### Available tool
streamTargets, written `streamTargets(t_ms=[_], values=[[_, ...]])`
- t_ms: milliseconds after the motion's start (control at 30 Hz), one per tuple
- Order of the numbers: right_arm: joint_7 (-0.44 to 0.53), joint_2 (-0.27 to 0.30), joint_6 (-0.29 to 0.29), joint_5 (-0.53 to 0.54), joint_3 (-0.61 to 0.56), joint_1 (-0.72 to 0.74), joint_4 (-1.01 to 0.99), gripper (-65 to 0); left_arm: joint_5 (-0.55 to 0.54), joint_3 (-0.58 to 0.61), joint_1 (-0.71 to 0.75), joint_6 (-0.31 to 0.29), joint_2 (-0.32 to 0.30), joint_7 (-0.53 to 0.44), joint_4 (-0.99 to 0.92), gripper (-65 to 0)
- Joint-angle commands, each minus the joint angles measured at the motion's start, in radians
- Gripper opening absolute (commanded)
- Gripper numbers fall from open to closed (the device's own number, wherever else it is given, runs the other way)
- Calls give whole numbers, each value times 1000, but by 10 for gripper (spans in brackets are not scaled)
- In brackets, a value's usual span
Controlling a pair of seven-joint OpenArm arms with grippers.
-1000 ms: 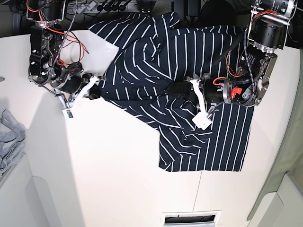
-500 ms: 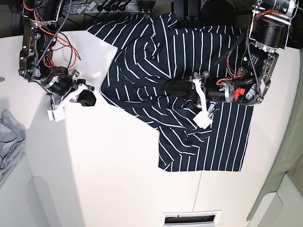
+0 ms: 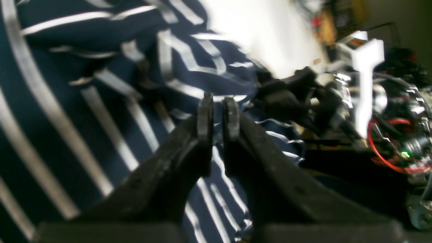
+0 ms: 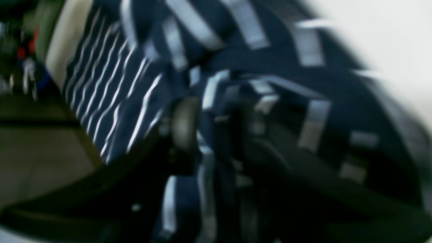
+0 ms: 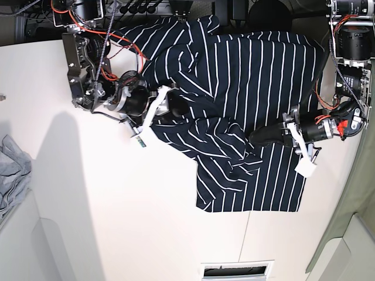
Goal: Layout the t-shirt on the table in an organized manner, then fold the t-shirt properly
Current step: 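Pull the shirt edge outward with the right gripper, away from the left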
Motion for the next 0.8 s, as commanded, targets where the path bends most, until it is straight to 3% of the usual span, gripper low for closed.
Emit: streamTargets(t_ms=[0, 133, 267, 467, 633, 767], values=[[16, -6, 14, 4, -25, 16, 21, -403, -2, -16, -5, -9, -14, -22, 14, -590], [25, -23, 8, -86, -119, 15, 21, -404, 170, -27, 40, -9, -14, -146, 13, -590], [64, -39, -50, -200, -172, 15, 19, -417, 310, -27, 103, -9, -14, -258, 13, -590], [103, -37, -73, -267, -173, 16, -23, -650, 391, -27, 163, -9, -14, -279, -2, -590], [152, -24, -73, -325, -155, 21, -42, -650, 473, -27, 167, -9, -14, -284, -71, -590], [153, -13, -72, -319, -71, 60, -42, -650, 547, -27, 163, -9, -16, -313, -138, -590]])
